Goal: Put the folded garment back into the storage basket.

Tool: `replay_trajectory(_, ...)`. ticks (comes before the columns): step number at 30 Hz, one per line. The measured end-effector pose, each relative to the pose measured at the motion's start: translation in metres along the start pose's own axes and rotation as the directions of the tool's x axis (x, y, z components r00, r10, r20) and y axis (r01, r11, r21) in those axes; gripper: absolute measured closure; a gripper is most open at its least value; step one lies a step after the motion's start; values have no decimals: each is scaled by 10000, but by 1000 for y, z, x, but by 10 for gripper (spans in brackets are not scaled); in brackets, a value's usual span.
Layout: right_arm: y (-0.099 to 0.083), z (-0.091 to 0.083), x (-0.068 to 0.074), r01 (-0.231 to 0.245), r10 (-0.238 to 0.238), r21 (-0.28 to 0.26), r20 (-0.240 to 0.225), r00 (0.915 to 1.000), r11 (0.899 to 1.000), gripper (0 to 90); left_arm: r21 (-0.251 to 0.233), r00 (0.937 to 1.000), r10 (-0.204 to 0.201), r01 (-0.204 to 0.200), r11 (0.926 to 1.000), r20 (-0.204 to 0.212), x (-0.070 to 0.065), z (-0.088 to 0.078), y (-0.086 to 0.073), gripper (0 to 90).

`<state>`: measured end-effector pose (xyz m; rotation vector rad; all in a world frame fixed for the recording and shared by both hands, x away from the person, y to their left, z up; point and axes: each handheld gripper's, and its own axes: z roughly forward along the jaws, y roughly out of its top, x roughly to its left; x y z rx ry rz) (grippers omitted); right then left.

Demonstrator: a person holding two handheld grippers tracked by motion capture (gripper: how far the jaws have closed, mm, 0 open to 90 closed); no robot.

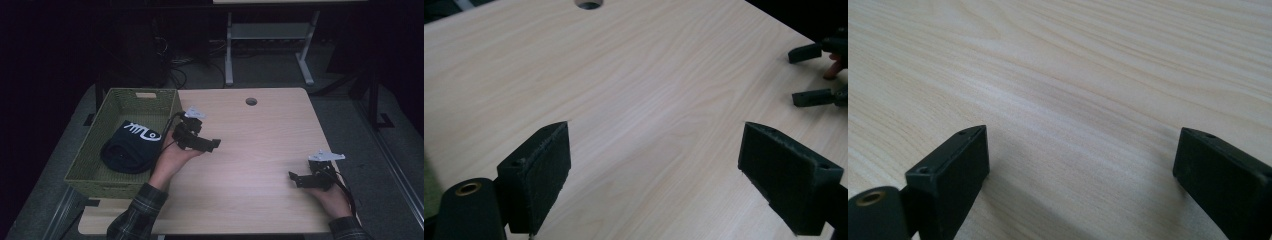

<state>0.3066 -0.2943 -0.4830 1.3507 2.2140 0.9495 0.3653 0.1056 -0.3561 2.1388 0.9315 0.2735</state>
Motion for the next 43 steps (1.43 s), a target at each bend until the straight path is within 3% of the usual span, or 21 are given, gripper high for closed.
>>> replay_trajectory(11, 0, 0, 0, -1, 1, 6, -2, 10000, 10000, 74, -62, 9989, 395, -397, 9992, -267, -17, 31, -24, 128)
replay_trajectory(14, 0, 0, 0, 4, -4, 1, 0, 10000, 10000, 74, 263, 9970, 661, -651, 9975, -393, -18, 42, -35, 128)
replay_trajectory(19, 0, 0, 0, 6, -6, 1, -1, 10000, 10000, 74, 371, 9974, 585, -569, 9977, -430, -16, 51, -48, 129)
replay_trajectory(22, 0, 0, 0, 10, -10, 1, -1, 10000, 10000, 74, 687, 9967, 669, -636, 9956, -465, -15, 61, -60, 128)
replay_trajectory(30, 0, 0, 0, 6, -6, 1, 0, 10000, 10000, 73, 951, 9949, 876, -825, 9920, -504, -13, 72, -76, 126)
replay_trajectory(33, 0, 0, 0, 8, -8, 2, 1, 10000, 10000, 74, 989, 9959, 767, -717, 9925, -473, -14, 74, -79, 125)
replay_trajectory(36, 0, 0, 0, 9, -9, -1, 0, 10000, 10000, 74, 1310, 9952, 858, -790, 9882, -471, -14, 79, -83, 124)
replay_trajectory(41, 0, 0, 0, 31, -31, -3, -12, 10000, 10000, 74, 1221, 9933, 1014, -941, 9880, -553, -15, 79, -85, 120)
replay_trajectory(42, 0, 0, 0, 30, -30, -3, -12, 10000, 10000, 74, 926, 9937, 978, -925, 9914, -549, -15, 78, -89, 119)
replay_trajectory(43, 0, 0, 0, 30, -30, -3, -12, 10000, 10000, 74, 926, 9937, 978, -925, 9914, -549, -15, 78, -89, 120)
